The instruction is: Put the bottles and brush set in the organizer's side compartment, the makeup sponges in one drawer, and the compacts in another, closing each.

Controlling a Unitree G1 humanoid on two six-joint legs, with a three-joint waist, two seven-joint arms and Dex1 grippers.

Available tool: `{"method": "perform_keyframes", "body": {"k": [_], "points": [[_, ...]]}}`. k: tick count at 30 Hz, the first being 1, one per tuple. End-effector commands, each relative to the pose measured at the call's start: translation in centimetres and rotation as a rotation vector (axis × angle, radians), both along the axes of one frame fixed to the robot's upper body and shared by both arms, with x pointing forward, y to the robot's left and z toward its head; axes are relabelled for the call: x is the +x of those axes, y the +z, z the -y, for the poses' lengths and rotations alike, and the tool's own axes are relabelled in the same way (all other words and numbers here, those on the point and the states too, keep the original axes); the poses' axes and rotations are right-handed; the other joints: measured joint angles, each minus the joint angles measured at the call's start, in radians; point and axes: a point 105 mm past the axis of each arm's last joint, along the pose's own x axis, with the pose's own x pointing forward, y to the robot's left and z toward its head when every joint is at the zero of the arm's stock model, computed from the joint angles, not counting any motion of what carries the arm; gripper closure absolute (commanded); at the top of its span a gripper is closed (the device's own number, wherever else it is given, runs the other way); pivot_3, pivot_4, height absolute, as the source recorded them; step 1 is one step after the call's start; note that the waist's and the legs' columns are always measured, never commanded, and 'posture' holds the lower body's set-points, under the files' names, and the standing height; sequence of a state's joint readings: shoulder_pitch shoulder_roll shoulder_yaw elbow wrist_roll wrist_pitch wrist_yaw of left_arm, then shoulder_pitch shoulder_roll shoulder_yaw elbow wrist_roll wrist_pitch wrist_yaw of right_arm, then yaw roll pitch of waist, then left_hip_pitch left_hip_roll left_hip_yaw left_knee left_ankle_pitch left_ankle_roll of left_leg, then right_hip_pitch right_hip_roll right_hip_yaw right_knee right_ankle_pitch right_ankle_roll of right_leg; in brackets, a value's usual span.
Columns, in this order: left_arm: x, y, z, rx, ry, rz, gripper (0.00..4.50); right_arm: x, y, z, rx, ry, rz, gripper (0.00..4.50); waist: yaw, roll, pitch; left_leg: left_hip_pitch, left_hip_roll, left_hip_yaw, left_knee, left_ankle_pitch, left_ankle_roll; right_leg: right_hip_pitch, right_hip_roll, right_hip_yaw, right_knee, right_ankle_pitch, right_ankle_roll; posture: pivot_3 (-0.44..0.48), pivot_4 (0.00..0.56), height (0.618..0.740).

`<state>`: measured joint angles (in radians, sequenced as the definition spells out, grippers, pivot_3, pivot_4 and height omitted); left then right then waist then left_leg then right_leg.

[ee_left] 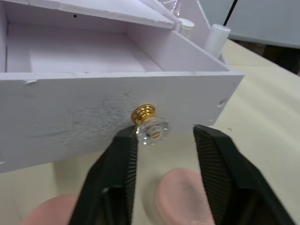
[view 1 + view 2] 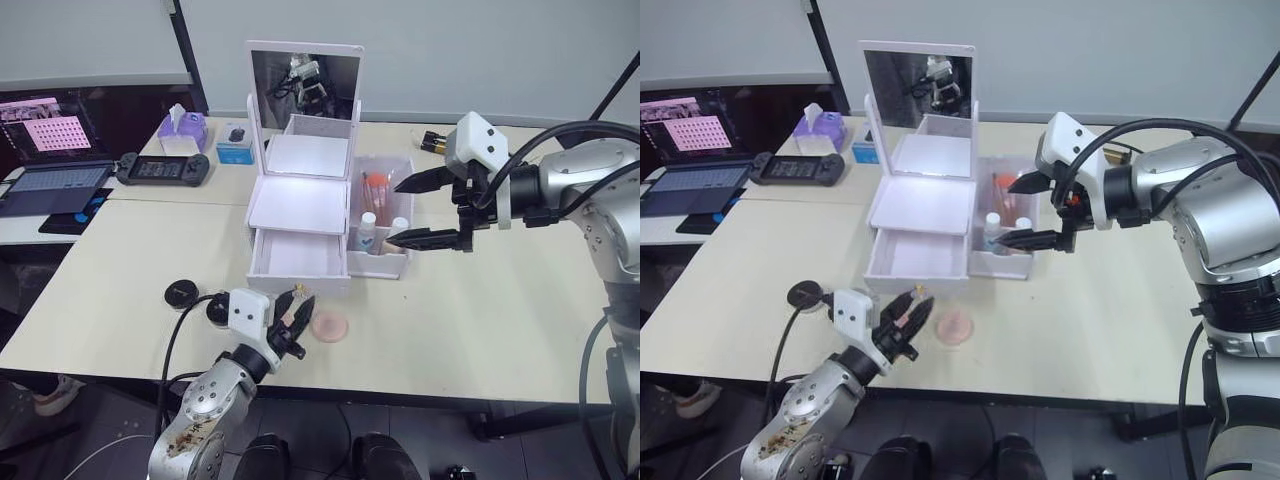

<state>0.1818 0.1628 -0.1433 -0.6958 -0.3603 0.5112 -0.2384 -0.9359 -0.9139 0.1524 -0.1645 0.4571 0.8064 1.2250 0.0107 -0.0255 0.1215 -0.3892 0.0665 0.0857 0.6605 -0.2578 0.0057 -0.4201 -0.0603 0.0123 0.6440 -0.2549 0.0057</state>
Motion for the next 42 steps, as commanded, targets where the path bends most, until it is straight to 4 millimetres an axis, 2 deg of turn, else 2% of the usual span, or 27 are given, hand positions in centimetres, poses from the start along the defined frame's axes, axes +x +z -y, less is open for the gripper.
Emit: {"method": "perform_keyframes", "body": {"k": [1,4,5,12,15,19,24,27,31,37,39,42], "points": [[-0.8,2.1,-0.5,-0.044,-0.014,0.071,1.11,-1.0,1.6,0.2,0.020,0.035,0.019,0.00,-0.001,0.000,0.000,0.000,0.000,0.000,0.000,0.000,0.000,0.000,0.000,0.000,0.000,0.000,0.000,0.000,0.150,0.706],[-1.5,2.9,-1.6,-0.080,-0.021,0.104,0.16,-1.6,1.9,0.4,0.037,0.054,-0.032,0.00,-0.001,0.000,0.000,0.000,0.000,0.000,0.000,0.000,0.000,0.000,0.000,0.000,0.000,0.000,0.000,0.000,0.150,0.706],[-1.8,3.2,-2.4,-0.088,-0.011,0.113,0.05,-1.7,1.9,0.6,0.043,0.057,-0.043,0.00,-0.002,0.000,0.000,0.000,0.000,0.000,0.000,0.000,0.000,0.000,0.000,0.000,0.000,0.000,0.000,0.000,0.150,0.706],[-3.4,2.3,-7.1,0.053,-0.018,0.093,0.05,-2.0,1.3,1.9,0.029,0.046,-0.093,0.00,-0.002,0.000,0.001,0.001,0.000,0.001,0.000,0.000,0.000,0.000,0.000,0.000,0.000,-0.001,-0.001,0.000,0.150,0.706],[-3.3,1.7,-10.3,0.193,-0.043,0.054,0.05,-2.3,0.8,2.9,0.014,0.019,-0.112,0.00,0.001,0.000,0.001,0.001,0.001,0.001,0.000,0.000,0.000,-0.001,0.000,-0.001,0.000,-0.001,-0.001,0.000,0.150,0.706],[-4.0,0.8,-13.5,0.382,-0.123,-0.012,0.05,-2.1,0.2,4.6,0.007,-0.072,-0.073,0.00,-0.001,0.000,0.001,0.001,0.001,0.002,0.000,0.000,0.000,-0.001,0.000,-0.001,0.000,-0.001,-0.002,0.000,0.150,0.706],[-1.9,3.7,-20.0,0.466,-0.011,0.020,0.05,-1.7,-2.4,8.8,0.023,-0.259,-0.034,0.00,0.006,-0.001,0.001,0.000,0.001,0.004,0.000,0.000,0.000,0.000,0.000,-0.005,0.000,-0.003,-0.003,0.000,0.150,0.706],[-1.2,5.6,-22.8,0.488,0.033,0.038,0.05,-2.0,-4.0,11.5,0.033,-0.345,-0.052,0.00,0.003,-0.002,0.001,0.000,0.001,0.005,0.000,0.000,0.000,0.000,0.000,-0.004,0.000,-0.003,-0.003,0.000,0.150,0.706],[-0.2,7.3,-26.0,0.542,0.085,0.043,0.05,-2.6,-6.0,14.2,0.123,-0.416,-0.091,0.00,-0.001,-0.001,0.001,0.001,0.002,0.008,-0.001,0.000,0.000,-0.001,0.000,-0.003,0.001,-0.003,-0.003,0.000,0.150,0.706],[0.9,7.6,-28.4,0.613,0.092,0.019,0.05,-3.0,-9.4,18.1,0.224,-0.548,-0.120,0.00,-0.006,0.000,0.001,0.002,0.002,0.010,-0.002,0.000,0.000,-0.001,0.001,-0.003,0.002,-0.004,-0.004,0.000,0.150,0.706],[1.2,8.0,-28.9,0.617,0.102,0.026,0.05,-3.4,-10.2,18.2,0.178,-0.537,-0.110,0.00,-0.006,0.000,0.002,0.002,0.002,0.011,-0.002,0.000,0.000,-0.001,0.001,-0.003,0.002,-0.004,-0.003,0.000,0.150,0.706],[1.5,8.5,-29.2,0.624,0.099,0.033,0.05,-3.2,-9.4,17.8,0.228,-0.542,-0.086,0.00,-0.007,0.000,0.002,0.002,0.003,0.011,-0.002,0.000,0.000,-0.001,0.001,-0.003,0.003,-0.004,-0.004,0.000,0.150,0.706]]}}
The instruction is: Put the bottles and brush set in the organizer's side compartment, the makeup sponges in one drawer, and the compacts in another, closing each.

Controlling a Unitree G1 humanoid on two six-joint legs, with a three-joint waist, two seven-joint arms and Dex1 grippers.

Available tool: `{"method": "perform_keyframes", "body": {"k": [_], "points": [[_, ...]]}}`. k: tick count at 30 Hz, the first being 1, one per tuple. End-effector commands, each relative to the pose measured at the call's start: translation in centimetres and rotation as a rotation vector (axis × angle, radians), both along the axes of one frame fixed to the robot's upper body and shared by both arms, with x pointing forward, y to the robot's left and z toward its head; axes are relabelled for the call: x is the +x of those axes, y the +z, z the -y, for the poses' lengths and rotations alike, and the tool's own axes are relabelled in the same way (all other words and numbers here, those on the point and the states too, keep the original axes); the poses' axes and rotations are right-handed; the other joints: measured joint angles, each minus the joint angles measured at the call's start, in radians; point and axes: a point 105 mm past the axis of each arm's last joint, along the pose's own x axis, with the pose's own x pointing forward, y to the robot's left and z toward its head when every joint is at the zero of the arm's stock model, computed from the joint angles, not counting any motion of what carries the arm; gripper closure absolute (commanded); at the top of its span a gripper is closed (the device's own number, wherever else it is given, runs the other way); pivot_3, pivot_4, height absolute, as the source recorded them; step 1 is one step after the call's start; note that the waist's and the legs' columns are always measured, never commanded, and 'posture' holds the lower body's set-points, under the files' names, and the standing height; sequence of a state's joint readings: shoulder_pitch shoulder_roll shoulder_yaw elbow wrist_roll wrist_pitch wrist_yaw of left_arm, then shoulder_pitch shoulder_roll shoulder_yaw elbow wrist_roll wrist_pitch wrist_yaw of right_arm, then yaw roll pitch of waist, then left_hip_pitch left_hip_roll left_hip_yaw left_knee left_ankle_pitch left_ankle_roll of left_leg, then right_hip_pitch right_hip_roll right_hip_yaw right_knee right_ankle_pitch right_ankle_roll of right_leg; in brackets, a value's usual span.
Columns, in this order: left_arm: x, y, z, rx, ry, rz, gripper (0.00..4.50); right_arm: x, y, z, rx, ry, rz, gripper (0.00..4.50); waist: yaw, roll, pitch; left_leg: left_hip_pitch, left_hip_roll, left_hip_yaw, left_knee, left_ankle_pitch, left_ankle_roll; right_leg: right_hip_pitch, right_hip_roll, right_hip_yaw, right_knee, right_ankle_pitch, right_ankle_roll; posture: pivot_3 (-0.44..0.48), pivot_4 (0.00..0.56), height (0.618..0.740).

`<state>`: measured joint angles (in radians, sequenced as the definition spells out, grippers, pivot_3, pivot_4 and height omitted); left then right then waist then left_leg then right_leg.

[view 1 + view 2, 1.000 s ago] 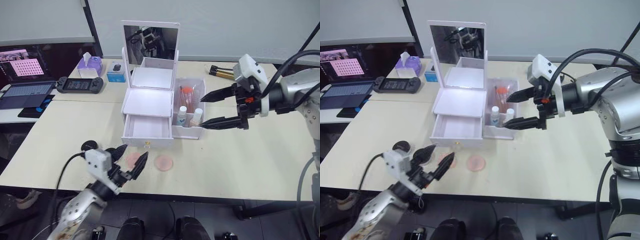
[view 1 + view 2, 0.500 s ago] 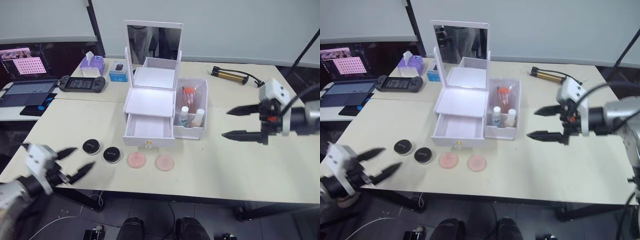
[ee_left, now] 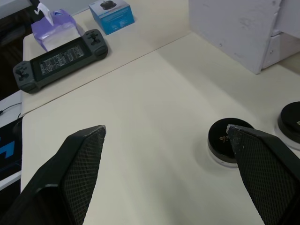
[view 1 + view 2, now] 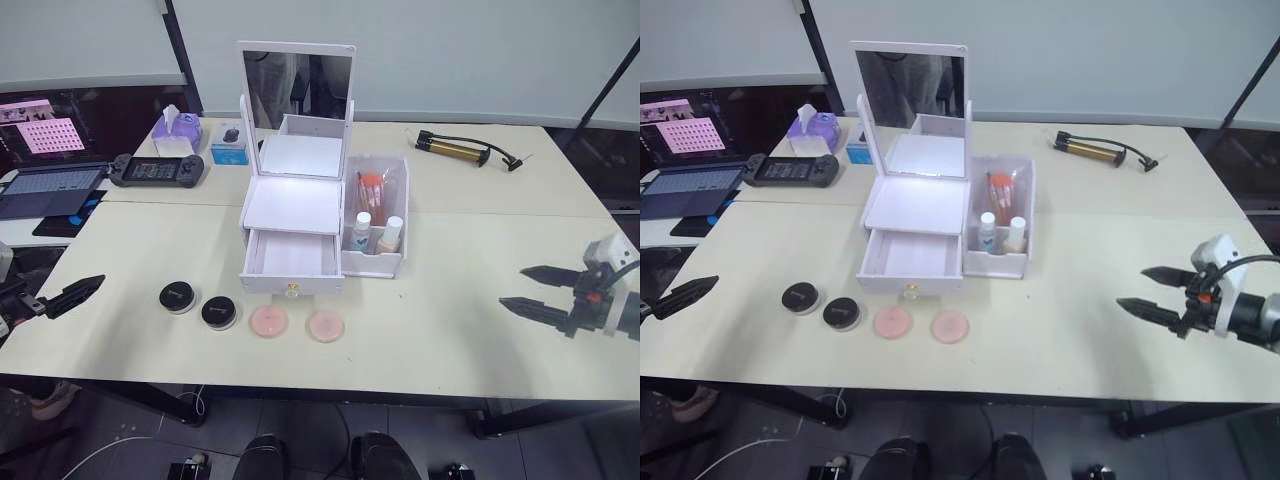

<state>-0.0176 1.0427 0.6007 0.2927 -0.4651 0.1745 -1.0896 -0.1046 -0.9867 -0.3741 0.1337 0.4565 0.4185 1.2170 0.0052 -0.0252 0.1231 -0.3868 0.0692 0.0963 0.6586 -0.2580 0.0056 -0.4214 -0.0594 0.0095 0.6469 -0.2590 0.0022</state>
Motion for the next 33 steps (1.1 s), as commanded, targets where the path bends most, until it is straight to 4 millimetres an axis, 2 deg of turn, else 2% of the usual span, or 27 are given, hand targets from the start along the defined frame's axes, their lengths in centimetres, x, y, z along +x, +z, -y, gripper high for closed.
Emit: {"method": "perform_keyframes", "body": {"k": [1,5,8,10,11,12,13,14,15,17,20,22,27,30,33], "points": [[0.3,1.9,-0.2,0.057,-0.017,0.035,0.05,0.6,2.5,-0.3,0.008,-0.011,0.099,0.00,-0.003,0.000,0.000,0.000,0.000,0.000,0.000,0.000,0.000,0.000,0.000,0.000,0.000,0.000,0.000,0.000,0.150,0.706],[0.6,2.4,-0.2,0.051,-0.012,0.058,0.05,2.5,2.6,-0.1,0.029,-0.136,0.035,0.00,-0.009,0.000,0.000,0.001,0.000,0.001,0.000,0.000,0.000,0.000,0.000,0.001,0.001,0.000,0.000,0.000,0.150,0.706],[0.6,2.5,-0.1,0.027,-0.007,0.062,0.05,2.8,3.5,-1.6,0.113,-0.092,-0.023,0.00,-0.011,0.000,0.000,0.000,0.000,0.000,0.000,0.000,0.000,0.000,0.000,0.001,0.001,0.000,0.000,0.000,0.150,0.706],[0.1,2.1,0.5,0.010,-0.029,0.030,0.05,2.7,4.1,-2.9,0.106,-0.042,-0.035,0.00,-0.006,0.000,0.000,0.002,0.001,0.004,0.000,0.000,-0.001,-0.003,0.000,0.001,0.001,0.000,-0.001,0.000,0.150,0.703],[-0.2,1.7,0.9,0.013,-0.043,0.014,0.05,2.9,4.6,-3.6,0.069,-0.012,-0.001,0.00,0.003,-0.002,0.000,0.011,0.017,0.033,-0.001,-0.002,-0.012,-0.016,0.001,0.009,0.003,-0.001,-0.006,0.000,0.150,0.701],[-0.5,1.4,1.2,0.019,-0.052,0.006,0.05,2.9,5.0,-4.4,0.049,0.018,0.013,0.00,0.007,-0.006,-0.002,0.017,0.031,0.064,-0.001,-0.004,-0.019,-0.021,0.001,0.011,0.005,-0.003,-0.018,0.000,0.150,0.701],[-0.7,1.1,1.6,0.023,-0.056,0.004,0.05,2.9,5.3,-5.1,0.033,0.048,0.017,0.00,0.007,-0.006,-0.003,0.019,0.038,0.083,-0.001,-0.004,-0.025,-0.031,0.000,0.014,0.010,-0.003,-0.020,0.000,0.150,0.701],[-0.9,0.7,2.0,0.014,-0.062,-0.013,0.05,2.8,5.7,-6.0,0.025,0.089,0.014,0.00,-0.002,-0.005,-0.004,0.015,0.032,0.077,0.000,-0.009,-0.019,-0.022,0.001,0.015,0.010,-0.003,-0.019,0.000,0.150,0.701],[-1.3,0.2,2.6,0.013,-0.078,-0.030,0.05,2.4,6.3,-7.1,0.032,0.152,0.010,0.00,-0.010,-0.005,-0.004,0.017,0.032,0.073,0.000,-0.009,-0.020,-0.019,0.001,0.011,0.011,-0.001,-0.012,0.000,0.150,0.701],[-2.2,-1.1,4.2,0.004,-0.119,-0.082,0.05,1.6,7.9,-9.6,0.047,0.283,0.023,0.00,-0.023,-0.003,-0.004,0.018,0.033,0.071,-0.001,-0.010,-0.020,-0.018,0.003,0.009,0.010,0.000,-0.011,0.000,0.150,0.701],[-3.6,-2.0,6.8,-0.025,-0.188,-0.136,0.05,0.3,9.1,-11.9,0.040,0.424,0.023,0.00,-0.026,-0.003,-0.004,0.018,0.035,0.069,-0.002,-0.010,-0.019,-0.017,0.004,0.007,0.011,-0.001,-0.012,0.000,0.150,0.701],[-4.2,-2.2,8.5,-0.035,-0.241,-0.163,0.05,-0.4,9.1,-12.6,0.018,0.484,0.013,0.00,-0.018,-0.007,-0.004,0.018,0.035,0.068,-0.002,-0.011,-0.020,-0.016,0.004,0.004,0.010,-0.001,-0.012,0.000,0.150,0.701],[-5.2,-2.1,12.9,-0.061,-0.369,-0.217,0.05,-1.2,7.7,-13.5,-0.031,0.563,0.005,0.00,0.005,-0.008,-0.005,0.018,0.032,0.066,0.001,-0.010,-0.019,-0.013,0.000,0.001,0.008,-0.002,-0.012,0.000,0.150,0.701],[-5.5,-3.3,16.0,-0.084,-0.431,-0.246,0.05,-1.6,7.3,-14.2,-0.042,0.588,0.002,0.00,0.006,-0.007,-0.005,0.018,0.031,0.064,0.001,-0.010,-0.019,-0.012,0.000,0.002,0.008,-0.002,-0.011,0.000,0.150,0.701],[-5.6,-5.4,19.0,-0.120,-0.450,-0.255,0.05,-2.1,8.1,-15.3,-0.037,0.609,0.036,0.00,0.002,-0.006,-0.005,0.018,0.031,0.062,0.001,-0.011,-0.019,-0.011,0.001,0.002,0.009,-0.002,-0.010,0.000,0.150,0.701]]}}
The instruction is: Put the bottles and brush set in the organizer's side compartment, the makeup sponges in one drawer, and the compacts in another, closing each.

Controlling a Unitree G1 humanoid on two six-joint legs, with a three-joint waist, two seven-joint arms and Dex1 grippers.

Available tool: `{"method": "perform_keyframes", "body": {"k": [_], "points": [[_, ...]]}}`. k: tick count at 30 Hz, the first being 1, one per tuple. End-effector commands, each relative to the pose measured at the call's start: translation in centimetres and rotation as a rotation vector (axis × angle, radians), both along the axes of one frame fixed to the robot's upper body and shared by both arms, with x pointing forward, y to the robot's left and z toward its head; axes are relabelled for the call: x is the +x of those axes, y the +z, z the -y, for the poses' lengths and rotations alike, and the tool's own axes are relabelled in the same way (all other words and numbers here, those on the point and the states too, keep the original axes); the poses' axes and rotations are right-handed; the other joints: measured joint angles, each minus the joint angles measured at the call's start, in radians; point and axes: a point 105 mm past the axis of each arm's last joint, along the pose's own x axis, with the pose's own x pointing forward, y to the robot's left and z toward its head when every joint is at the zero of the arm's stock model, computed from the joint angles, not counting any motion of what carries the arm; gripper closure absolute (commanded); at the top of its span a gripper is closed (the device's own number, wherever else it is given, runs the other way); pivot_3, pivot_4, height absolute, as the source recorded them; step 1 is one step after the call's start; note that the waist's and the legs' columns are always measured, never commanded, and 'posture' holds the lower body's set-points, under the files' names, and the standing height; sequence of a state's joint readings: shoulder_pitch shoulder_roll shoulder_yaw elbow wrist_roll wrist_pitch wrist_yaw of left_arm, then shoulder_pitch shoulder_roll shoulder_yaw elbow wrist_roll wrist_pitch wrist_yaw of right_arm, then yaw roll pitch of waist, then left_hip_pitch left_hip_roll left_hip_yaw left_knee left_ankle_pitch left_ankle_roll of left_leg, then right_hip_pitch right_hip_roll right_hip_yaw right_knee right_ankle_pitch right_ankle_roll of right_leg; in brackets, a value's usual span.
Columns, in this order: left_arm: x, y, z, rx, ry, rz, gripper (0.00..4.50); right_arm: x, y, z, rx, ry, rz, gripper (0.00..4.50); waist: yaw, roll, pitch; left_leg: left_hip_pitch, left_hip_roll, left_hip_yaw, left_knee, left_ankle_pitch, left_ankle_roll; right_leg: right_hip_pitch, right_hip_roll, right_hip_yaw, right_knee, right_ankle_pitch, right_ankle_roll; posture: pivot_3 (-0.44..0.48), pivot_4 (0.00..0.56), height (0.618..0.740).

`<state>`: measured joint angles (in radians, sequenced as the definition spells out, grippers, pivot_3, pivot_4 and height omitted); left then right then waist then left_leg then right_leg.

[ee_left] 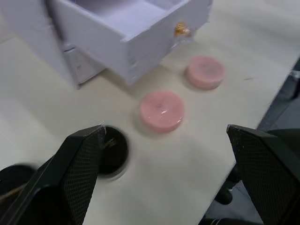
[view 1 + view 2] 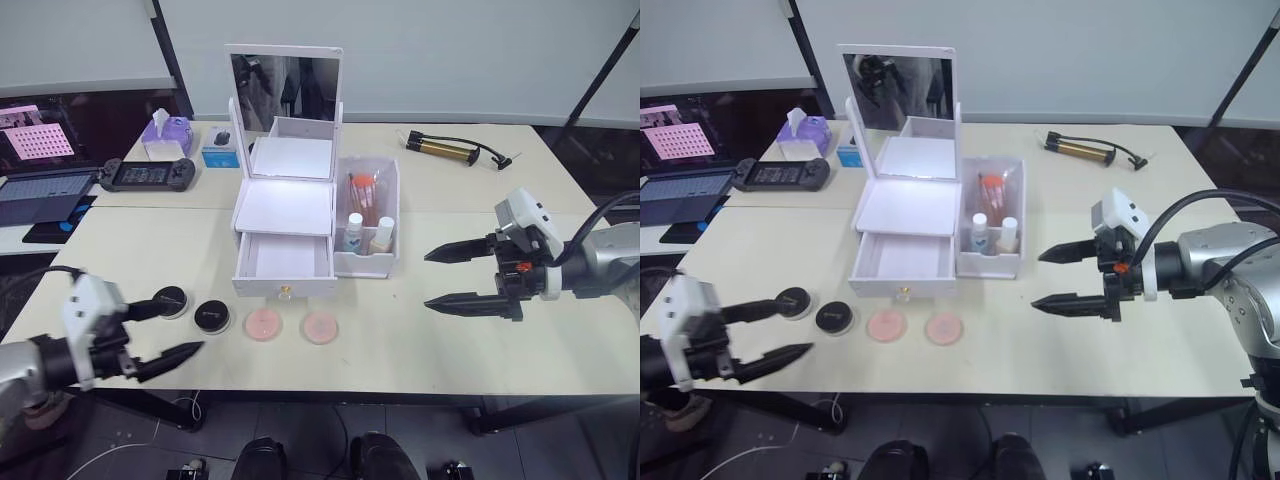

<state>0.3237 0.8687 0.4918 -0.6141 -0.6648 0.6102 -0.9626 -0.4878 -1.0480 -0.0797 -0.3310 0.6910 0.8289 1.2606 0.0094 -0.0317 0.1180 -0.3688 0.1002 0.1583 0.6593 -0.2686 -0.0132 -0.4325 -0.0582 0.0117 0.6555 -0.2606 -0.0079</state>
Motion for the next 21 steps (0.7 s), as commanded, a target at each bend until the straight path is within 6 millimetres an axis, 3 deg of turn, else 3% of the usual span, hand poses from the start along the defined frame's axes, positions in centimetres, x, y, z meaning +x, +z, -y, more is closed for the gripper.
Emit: {"method": "perform_keyframes", "body": {"k": [1,5,12,21], "points": [[-0.1,-1.5,3.1,-0.035,-0.018,0.002,0.05,-0.8,1.6,-1.4,0.016,0.042,0.075,0.00,-0.004,0.000,0.000,0.000,0.000,-0.001,0.000,0.000,0.000,0.001,0.001,0.000,0.000,0.000,0.000,0.000,0.150,0.701],[0.5,-3.2,6.2,-0.072,-0.015,0.018,0.05,-1.5,2.0,-1.9,0.014,0.050,0.081,0.00,-0.006,-0.001,0.000,0.001,0.000,-0.010,0.000,0.000,0.000,0.006,0.002,-0.002,-0.002,0.000,0.000,0.000,0.150,0.701],[2.3,-6.5,9.7,-0.103,0.005,0.050,0.05,-2.0,1.9,-1.9,-0.014,0.033,0.063,0.00,0.003,-0.001,0.000,0.000,-0.003,-0.019,0.001,0.000,0.001,0.011,0.001,-0.006,-0.008,0.001,0.002,0.000,0.150,0.701],[4.7,-7.4,13.0,-0.139,0.047,0.131,0.05,-1.9,2.6,-1.4,-0.054,0.006,0.068,0.00,0.002,-0.001,0.000,-0.001,-0.003,-0.023,0.001,0.000,0.002,0.011,0.000,-0.007,-0.008,0.001,0.002,0.000,0.150,0.701]]}}
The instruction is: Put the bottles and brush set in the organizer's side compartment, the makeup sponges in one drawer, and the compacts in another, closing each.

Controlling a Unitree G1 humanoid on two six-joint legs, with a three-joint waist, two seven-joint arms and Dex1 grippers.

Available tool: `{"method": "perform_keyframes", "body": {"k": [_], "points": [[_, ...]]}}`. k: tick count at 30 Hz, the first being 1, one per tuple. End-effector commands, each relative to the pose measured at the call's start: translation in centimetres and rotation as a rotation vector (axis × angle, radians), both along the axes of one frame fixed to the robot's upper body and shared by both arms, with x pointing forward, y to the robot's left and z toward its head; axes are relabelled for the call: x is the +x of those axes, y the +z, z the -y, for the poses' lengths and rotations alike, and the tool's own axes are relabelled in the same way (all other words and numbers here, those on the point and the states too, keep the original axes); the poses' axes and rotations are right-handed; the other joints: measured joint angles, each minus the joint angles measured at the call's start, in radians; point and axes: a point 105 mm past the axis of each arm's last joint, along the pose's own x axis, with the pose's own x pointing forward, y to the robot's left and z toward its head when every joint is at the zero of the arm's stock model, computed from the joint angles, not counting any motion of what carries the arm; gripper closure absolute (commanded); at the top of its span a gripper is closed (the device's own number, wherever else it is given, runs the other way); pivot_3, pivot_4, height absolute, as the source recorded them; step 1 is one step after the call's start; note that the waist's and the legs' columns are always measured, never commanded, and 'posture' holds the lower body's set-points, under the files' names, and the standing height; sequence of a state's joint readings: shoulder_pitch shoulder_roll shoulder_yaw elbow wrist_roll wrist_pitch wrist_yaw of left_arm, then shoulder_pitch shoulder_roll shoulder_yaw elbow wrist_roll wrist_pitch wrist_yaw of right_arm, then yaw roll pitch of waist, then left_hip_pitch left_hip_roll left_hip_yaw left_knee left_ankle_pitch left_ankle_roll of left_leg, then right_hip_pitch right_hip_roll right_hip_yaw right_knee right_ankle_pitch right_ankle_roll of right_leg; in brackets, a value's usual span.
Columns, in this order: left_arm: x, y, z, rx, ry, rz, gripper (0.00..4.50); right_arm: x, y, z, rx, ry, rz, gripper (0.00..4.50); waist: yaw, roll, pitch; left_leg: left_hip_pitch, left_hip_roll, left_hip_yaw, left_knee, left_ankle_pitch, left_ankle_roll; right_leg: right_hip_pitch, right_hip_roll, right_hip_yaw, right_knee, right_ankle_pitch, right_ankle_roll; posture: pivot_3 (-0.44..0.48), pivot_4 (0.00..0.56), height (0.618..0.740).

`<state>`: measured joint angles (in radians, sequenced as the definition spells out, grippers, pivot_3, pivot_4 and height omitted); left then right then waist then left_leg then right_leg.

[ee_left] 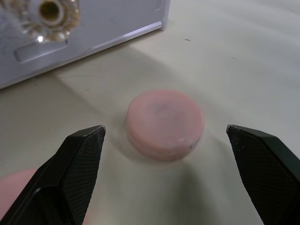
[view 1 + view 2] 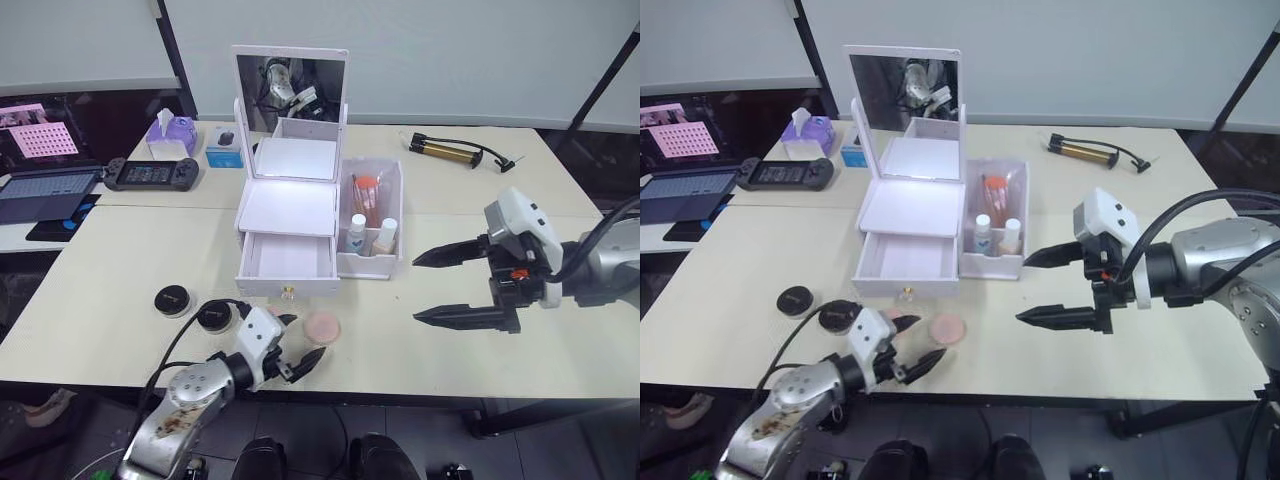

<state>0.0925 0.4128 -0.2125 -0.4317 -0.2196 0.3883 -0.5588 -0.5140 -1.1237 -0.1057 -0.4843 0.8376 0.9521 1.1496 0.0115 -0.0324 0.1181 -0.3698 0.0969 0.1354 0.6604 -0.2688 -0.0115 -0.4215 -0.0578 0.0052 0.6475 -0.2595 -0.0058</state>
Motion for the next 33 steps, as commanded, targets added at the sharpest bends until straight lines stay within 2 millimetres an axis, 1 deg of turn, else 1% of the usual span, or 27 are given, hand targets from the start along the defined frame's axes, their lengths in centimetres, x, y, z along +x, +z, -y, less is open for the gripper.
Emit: {"method": "perform_keyframes", "body": {"k": [1,7,12,15,17,18,19,21,22,25,28,30,32,33], "points": [[0.6,0.5,1.0,-0.005,0.001,0.048,0.05,0.1,1.1,0.2,-0.005,-0.011,0.055,0.00,0.000,0.000,0.000,0.000,0.000,0.000,0.000,0.000,0.000,0.000,0.000,0.000,0.000,0.000,0.000,0.000,0.150,0.701],[1.4,-0.2,2.2,0.018,-0.012,0.028,0.05,0.2,1.2,0.0,-0.001,-0.003,0.047,0.00,0.000,0.000,0.000,0.000,-0.001,-0.001,0.000,0.000,0.000,0.000,0.000,0.000,0.000,0.000,0.000,0.000,0.150,0.701],[1.2,-1.2,2.5,0.032,-0.025,-0.053,0.05,0.5,1.3,-0.1,0.005,0.001,0.052,0.00,0.000,0.001,-0.001,0.000,-0.001,-0.001,0.000,0.000,0.000,0.000,0.000,0.000,0.000,0.000,0.001,0.000,0.150,0.701],[1.1,-1.3,2.7,0.031,-0.022,-0.063,0.59,0.6,1.3,-0.2,0.005,0.002,0.053,0.00,0.000,0.002,-0.001,0.000,-0.001,-0.002,0.000,0.000,0.000,0.000,0.000,0.000,0.000,0.000,0.001,0.000,0.150,0.701],[1.1,-1.2,2.5,0.042,-0.009,-0.054,1.21,0.6,1.4,-0.2,0.005,0.004,0.051,0.00,0.000,0.002,-0.001,0.000,-0.001,-0.002,0.000,0.000,0.000,0.000,0.000,0.000,0.000,0.000,0.001,0.000,0.150,0.701],[1.1,-1.0,2.2,0.050,-0.004,-0.046,1.50,0.6,1.3,-0.2,0.004,0.006,0.051,0.00,0.000,0.002,-0.001,0.000,-0.001,-0.002,0.000,0.000,0.000,0.000,0.000,0.000,0.000,0.000,0.001,0.000,0.150,0.701],[0.9,-0.9,2.0,0.057,-0.002,-0.036,1.55,0.7,1.3,-0.3,0.004,0.007,0.051,0.00,0.000,0.002,-0.001,0.000,-0.001,-0.002,0.000,0.000,0.000,0.000,0.000,0.000,0.000,0.000,0.001,0.000,0.150,0.701],[0.6,-0.3,1.2,0.049,0.009,-0.030,1.55,0.8,1.3,-0.3,0.003,0.010,0.051,0.00,-0.003,0.002,-0.001,0.000,-0.001,-0.002,0.000,0.000,0.000,0.000,0.000,0.000,0.000,0.000,0.001,0.000,0.150,0.701],[0.2,0.1,1.0,0.012,0.007,-0.038,1.55,0.8,1.2,-0.3,0.002,0.009,0.048,0.00,-0.006,0.002,-0.001,0.000,-0.001,-0.002,0.000,0.000,0.001,0.000,0.000,0.000,0.000,0.000,0.001,0.000,0.150,0.701],[-1.9,2.0,0.1,-0.096,-0.055,-0.077,1.55,1.0,0.9,-0.4,0.002,0.014,0.043,0.00,-0.013,0.002,-0.001,0.000,0.000,-0.002,-0.001,0.000,0.001,-0.001,0.000,0.000,0.000,-0.001,0.000,0.000,0.150,0.701],[-3.3,4.4,-1.6,-0.162,-0.105,-0.063,1.55,1.0,0.9,-0.6,0.014,0.026,0.041,0.00,-0.014,0.002,-0.001,0.000,0.000,-0.002,-0.001,0.000,0.001,-0.001,0.000,-0.001,0.000,-0.001,0.000,0.000,0.150,0.701],[-4.1,5.7,-2.8,-0.173,-0.147,-0.072,1.55,1.1,0.9,-0.8,0.022,0.034,0.040,0.00,-0.010,0.002,0.000,0.000,0.000,-0.002,-0.001,0.000,0.001,-0.001,0.000,-0.001,0.000,-0.001,0.000,0.000,0.150,0.701],[-6.0,6.0,-4.6,-0.109,-0.271,-0.188,1.55,1.2,0.9,-1.0,0.036,0.040,0.043,0.00,-0.012,0.002,0.000,0.000,0.000,-0.002,0.000,0.000,0.001,-0.001,0.000,-0.001,0.000,-0.001,0.000,0.000,0.150,0.701],[-5.9,6.9,-6.0,-0.084,-0.295,-0.213,1.55,1.4,0.7,-1.1,0.040,0.035,0.037,0.00,-0.013,0.002,0.000,0.000,0.001,-0.002,-0.001,0.000,0.001,-0.001,0.000,-0.001,0.000,-0.001,0.000,0.000,0.150,0.701]]}}
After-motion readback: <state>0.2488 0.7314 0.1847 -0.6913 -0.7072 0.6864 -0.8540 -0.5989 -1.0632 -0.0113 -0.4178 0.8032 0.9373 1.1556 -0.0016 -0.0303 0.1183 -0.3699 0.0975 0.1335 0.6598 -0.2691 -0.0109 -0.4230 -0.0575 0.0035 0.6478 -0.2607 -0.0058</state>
